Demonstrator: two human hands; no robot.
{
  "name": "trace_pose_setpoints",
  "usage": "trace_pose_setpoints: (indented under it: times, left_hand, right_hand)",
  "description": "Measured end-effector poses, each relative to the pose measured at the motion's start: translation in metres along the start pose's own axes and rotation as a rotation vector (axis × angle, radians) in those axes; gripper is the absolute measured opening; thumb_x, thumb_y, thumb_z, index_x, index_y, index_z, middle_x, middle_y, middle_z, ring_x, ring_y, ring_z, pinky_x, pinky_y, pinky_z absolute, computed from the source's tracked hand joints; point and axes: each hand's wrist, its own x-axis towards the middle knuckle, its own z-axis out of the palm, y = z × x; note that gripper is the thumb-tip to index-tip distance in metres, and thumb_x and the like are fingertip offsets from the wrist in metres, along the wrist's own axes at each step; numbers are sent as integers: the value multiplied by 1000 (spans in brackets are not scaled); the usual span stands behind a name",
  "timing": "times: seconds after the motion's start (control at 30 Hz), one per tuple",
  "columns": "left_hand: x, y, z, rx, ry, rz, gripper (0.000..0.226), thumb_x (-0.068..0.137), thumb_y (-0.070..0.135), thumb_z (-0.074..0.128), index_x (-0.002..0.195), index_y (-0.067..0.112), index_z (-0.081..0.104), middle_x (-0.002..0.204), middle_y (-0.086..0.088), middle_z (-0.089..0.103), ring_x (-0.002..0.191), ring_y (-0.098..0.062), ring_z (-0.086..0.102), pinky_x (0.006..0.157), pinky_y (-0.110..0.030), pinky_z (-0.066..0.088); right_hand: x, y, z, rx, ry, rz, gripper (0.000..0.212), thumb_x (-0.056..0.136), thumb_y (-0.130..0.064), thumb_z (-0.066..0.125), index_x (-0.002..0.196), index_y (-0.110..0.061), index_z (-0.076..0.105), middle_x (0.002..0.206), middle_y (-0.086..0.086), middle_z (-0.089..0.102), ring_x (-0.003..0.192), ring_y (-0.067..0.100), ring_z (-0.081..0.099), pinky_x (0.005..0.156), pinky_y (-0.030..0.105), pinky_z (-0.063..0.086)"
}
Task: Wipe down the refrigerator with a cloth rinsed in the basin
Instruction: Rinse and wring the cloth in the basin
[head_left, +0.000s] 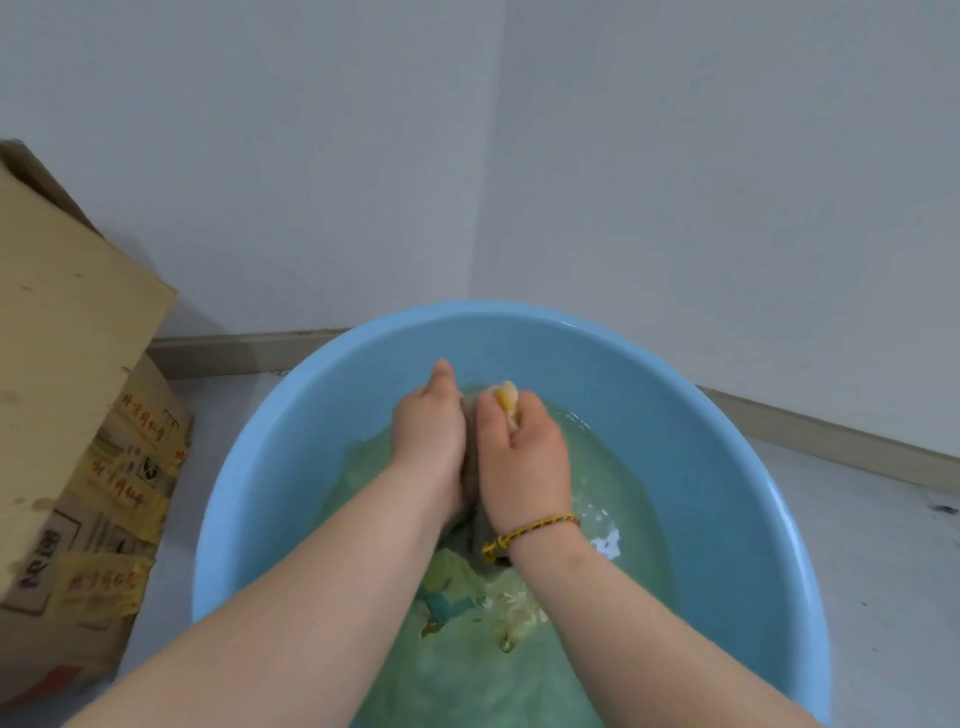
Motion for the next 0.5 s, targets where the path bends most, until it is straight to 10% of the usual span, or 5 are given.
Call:
trace_pose_setpoints:
  times: [0.1,0.23,0.33,0.5]
  left_hand:
    - [-19,4,12,-28,-181,-81,42,93,42,41,63,14,47,76,-7,57,82,-21,56,87,-36,47]
    - [-21,15,8,-27,-362,-62,42,87,51,47,81,11,59,80,-6,64,70,-15,60,66,-21,51]
    - [-12,19,-1,-63,-367,-6,53,78,52,57,107,7,54,92,-10,65,70,-15,63,54,-20,50]
    - [-4,19,-11,-172,-270,-40,18,82,21,64,88,12,50,61,-2,54,36,-7,54,36,-12,40]
  right_hand:
    - [27,6,-17,-13,79,78,38,94,-22,46,59,-17,33,65,3,42,68,20,39,58,27,25]
    - [27,-2,-33,103,79,24,3,89,-15,53,86,-14,52,74,-5,49,70,11,44,50,18,32]
    - [13,-8,-36,-28,-184,-178,61,83,1,51,139,-17,31,110,-6,50,99,10,50,75,9,36]
    - [-7,3,-35,-297,-384,-549,84,74,1,48,136,-38,6,120,4,57,109,23,54,92,32,44]
